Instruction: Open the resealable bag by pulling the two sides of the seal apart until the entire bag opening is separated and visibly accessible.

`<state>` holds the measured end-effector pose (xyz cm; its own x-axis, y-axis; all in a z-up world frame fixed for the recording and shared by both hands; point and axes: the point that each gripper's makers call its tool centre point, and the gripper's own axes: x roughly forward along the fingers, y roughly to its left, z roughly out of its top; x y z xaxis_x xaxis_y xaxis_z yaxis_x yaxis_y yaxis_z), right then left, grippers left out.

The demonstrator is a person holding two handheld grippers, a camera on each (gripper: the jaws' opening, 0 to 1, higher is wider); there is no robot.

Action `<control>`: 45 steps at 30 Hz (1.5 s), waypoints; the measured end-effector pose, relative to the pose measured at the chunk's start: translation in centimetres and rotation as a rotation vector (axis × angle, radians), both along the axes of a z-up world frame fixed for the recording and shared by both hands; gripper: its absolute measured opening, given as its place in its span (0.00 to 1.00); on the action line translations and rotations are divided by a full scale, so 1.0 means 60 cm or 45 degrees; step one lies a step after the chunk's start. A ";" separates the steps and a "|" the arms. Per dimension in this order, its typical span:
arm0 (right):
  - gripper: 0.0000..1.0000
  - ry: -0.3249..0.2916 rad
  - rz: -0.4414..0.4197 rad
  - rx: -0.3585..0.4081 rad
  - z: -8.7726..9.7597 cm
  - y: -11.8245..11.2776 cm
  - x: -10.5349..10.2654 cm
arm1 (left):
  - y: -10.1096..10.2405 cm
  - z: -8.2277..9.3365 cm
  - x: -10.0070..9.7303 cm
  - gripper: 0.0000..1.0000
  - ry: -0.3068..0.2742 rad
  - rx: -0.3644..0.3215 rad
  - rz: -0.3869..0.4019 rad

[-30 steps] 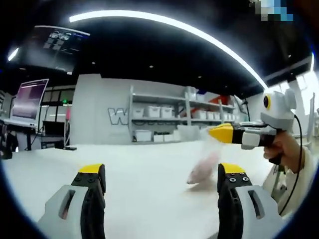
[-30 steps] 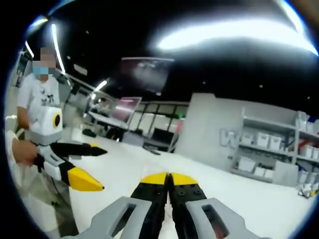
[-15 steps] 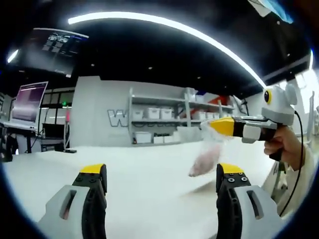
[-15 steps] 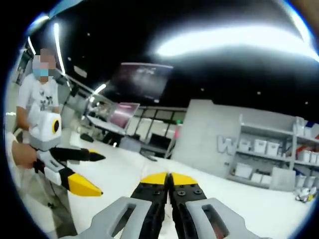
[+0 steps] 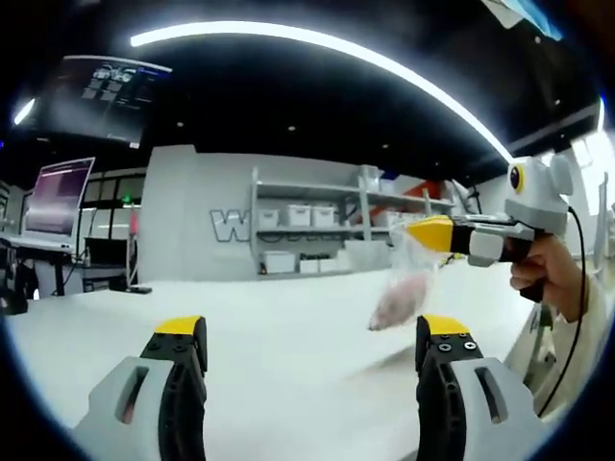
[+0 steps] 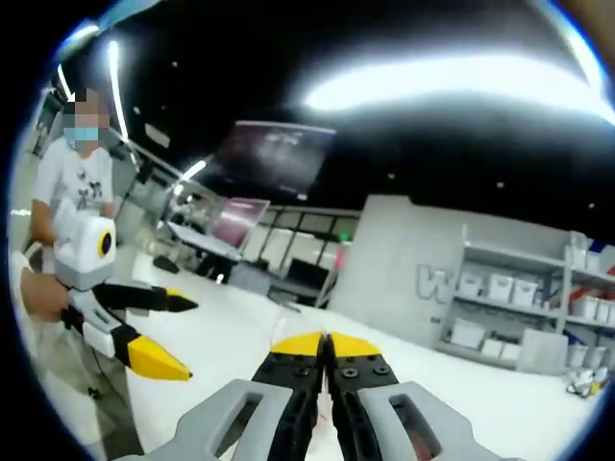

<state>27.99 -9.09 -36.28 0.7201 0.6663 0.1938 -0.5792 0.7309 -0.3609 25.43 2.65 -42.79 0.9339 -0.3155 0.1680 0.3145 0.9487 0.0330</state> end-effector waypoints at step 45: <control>0.00 -0.029 -0.042 -0.097 0.015 -0.001 0.062 | 0.007 -0.011 0.003 0.87 0.024 0.018 0.010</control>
<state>31.70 -9.16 -35.37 0.7378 0.6558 0.1601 -0.5462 0.7193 -0.4293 25.59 3.04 -43.45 0.9395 -0.3100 0.1458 0.3074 0.9507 0.0402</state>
